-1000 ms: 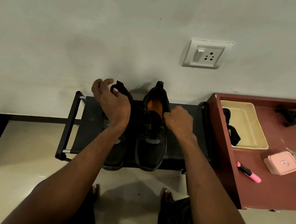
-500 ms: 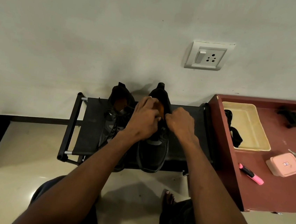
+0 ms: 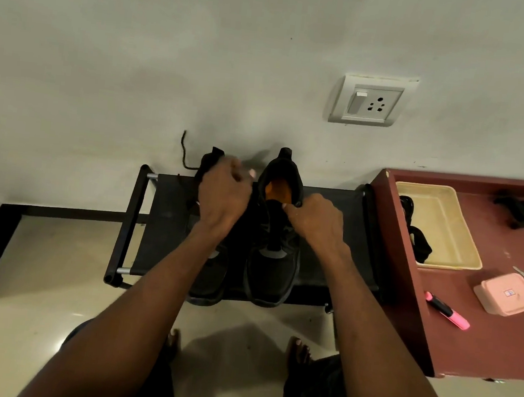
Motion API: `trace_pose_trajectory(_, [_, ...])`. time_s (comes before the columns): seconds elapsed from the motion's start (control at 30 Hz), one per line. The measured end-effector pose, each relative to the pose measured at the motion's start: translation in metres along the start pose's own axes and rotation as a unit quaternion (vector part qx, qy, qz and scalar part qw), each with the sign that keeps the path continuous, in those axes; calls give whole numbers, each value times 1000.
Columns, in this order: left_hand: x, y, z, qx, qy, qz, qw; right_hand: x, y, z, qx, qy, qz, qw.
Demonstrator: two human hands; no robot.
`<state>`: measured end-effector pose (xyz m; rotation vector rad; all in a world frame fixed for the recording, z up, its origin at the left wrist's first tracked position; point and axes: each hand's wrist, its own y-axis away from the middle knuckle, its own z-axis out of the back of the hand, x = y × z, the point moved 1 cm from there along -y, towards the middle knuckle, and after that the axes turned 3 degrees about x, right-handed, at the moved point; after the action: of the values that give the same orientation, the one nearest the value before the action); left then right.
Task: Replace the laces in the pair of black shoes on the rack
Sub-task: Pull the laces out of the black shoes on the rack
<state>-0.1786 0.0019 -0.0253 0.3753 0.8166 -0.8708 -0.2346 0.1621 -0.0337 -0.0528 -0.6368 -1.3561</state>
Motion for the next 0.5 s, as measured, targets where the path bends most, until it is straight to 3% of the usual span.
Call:
trace_pose_trajectory(0.1, [2, 4, -19, 137, -127, -5, 982, 1, 1, -1, 11, 34, 1, 999])
trace_pose_trajectory(0.37, [12, -3, -13, 169, -201, 13, 965, -2, 5, 7, -10, 20, -35, 999])
trace_pose_trajectory(0.5, [12, -1, -13, 179, -172, 6, 969, -2, 4, 9, -13, -2, -59, 998])
